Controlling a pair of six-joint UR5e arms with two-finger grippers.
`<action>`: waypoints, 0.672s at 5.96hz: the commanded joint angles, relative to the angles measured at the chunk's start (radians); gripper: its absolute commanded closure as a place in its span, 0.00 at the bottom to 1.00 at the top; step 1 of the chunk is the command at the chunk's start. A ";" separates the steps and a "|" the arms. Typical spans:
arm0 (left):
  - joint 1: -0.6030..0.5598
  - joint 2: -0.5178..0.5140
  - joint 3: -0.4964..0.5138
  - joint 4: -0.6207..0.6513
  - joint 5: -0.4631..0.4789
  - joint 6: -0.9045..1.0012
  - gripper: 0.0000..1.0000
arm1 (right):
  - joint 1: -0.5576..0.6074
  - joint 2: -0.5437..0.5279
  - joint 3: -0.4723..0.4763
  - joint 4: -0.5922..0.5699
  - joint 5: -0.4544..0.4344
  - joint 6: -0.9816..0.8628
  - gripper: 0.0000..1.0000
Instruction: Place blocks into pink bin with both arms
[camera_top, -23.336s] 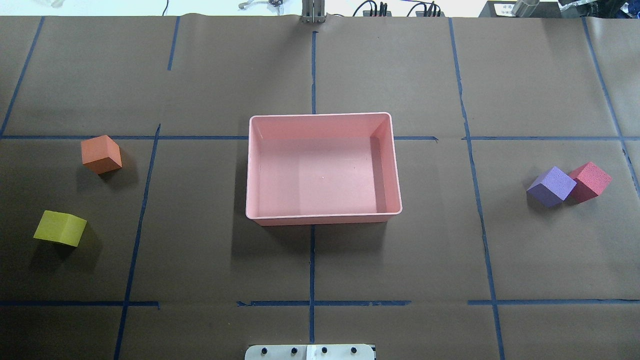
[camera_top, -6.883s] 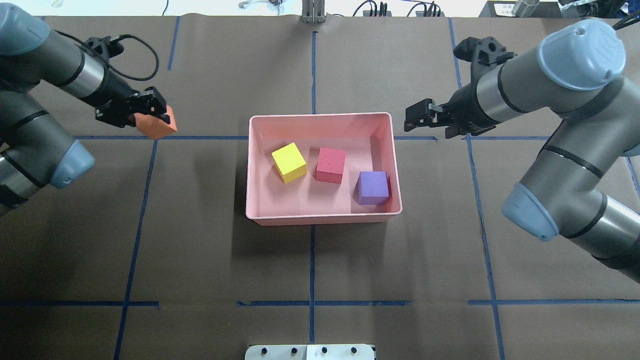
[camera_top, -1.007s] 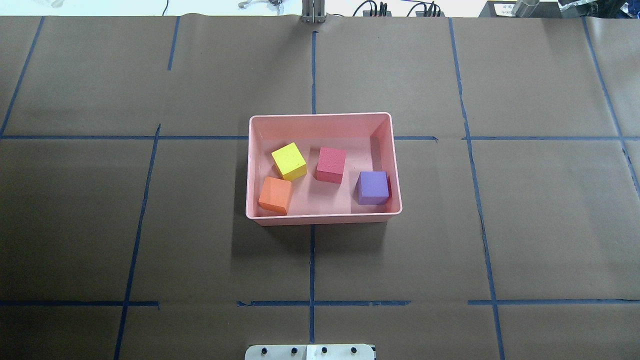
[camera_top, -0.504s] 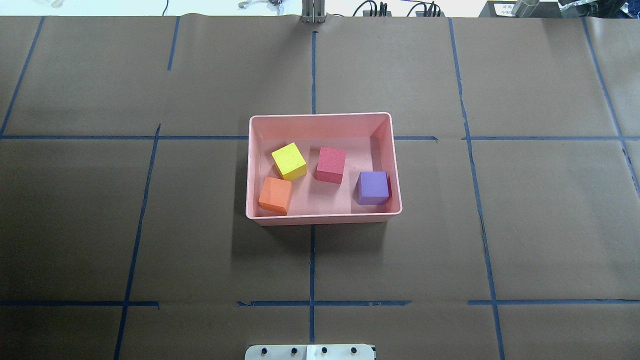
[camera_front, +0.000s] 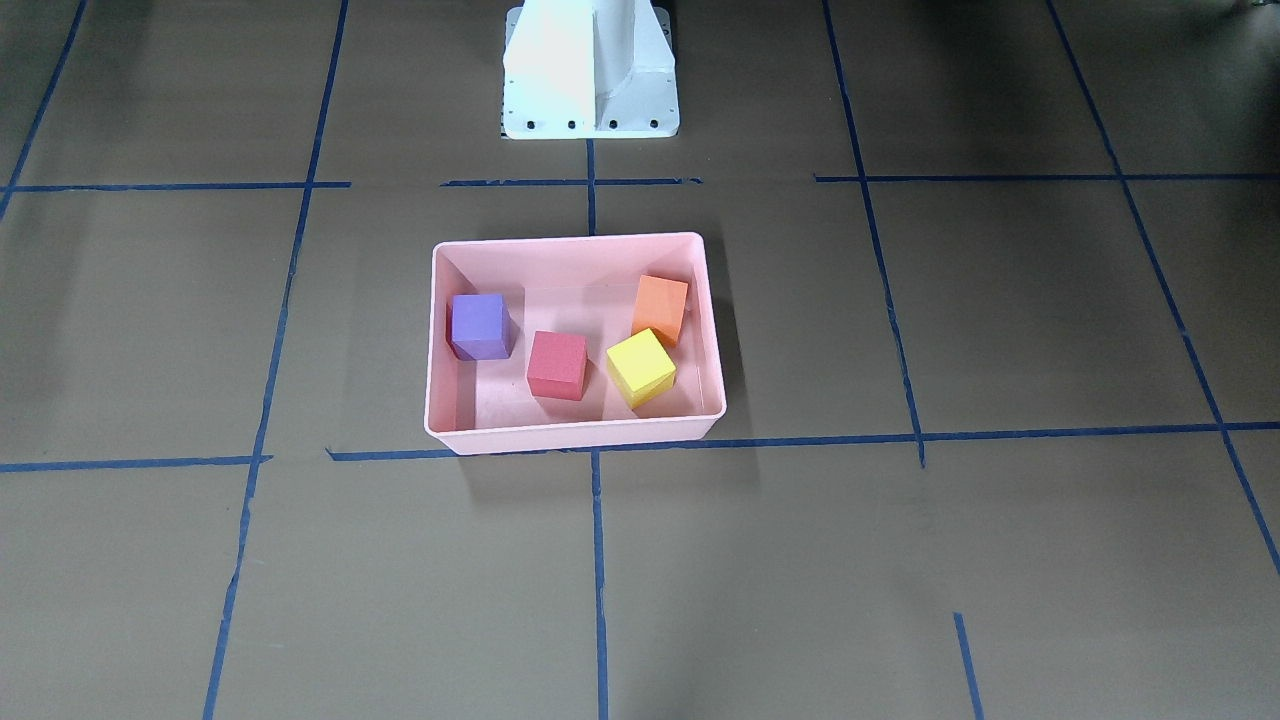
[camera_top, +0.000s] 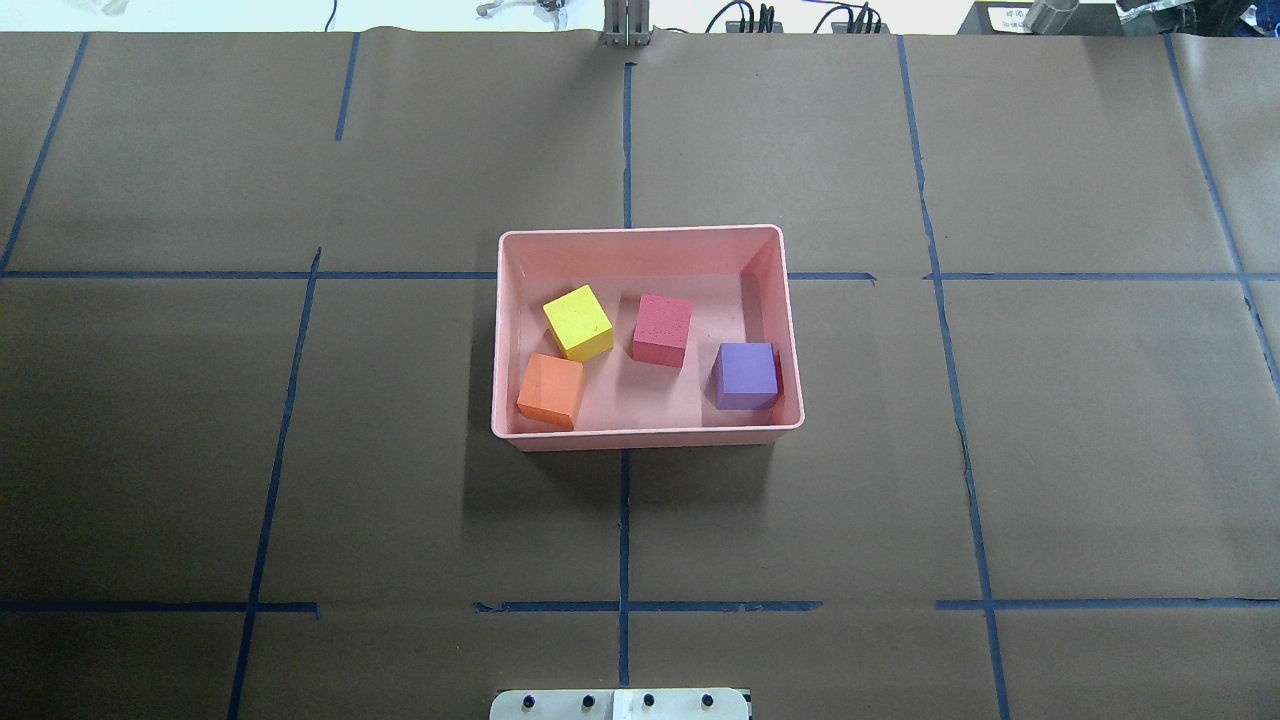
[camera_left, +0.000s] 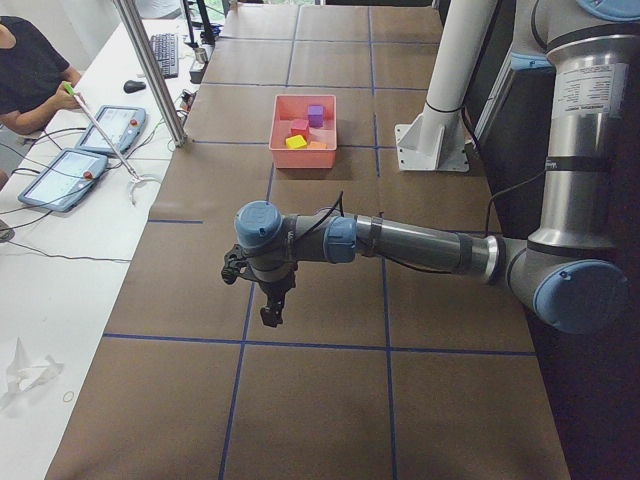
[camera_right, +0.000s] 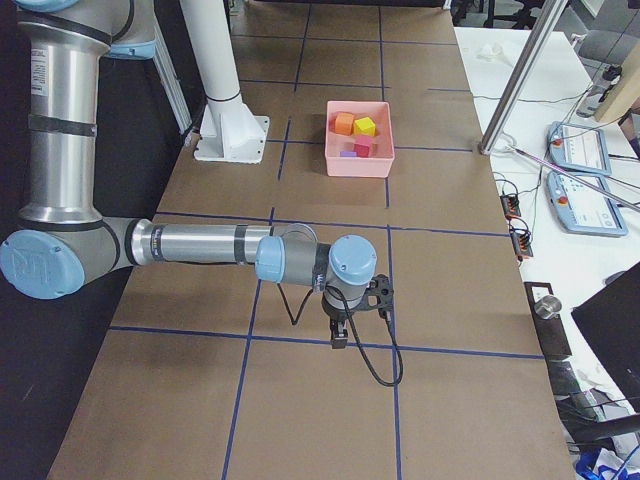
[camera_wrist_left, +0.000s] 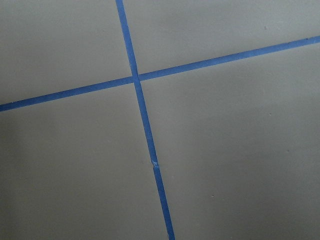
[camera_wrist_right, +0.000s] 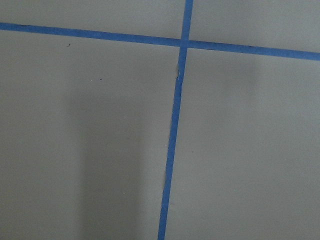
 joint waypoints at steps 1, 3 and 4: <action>0.002 0.002 -0.007 -0.001 0.005 0.000 0.00 | 0.000 -0.006 0.024 0.001 -0.033 0.008 0.00; 0.003 -0.009 0.013 -0.001 0.005 0.000 0.00 | 0.000 -0.021 0.026 0.003 -0.028 0.009 0.00; 0.003 -0.010 0.015 0.000 0.006 0.000 0.00 | 0.000 -0.023 0.023 0.001 -0.024 0.009 0.00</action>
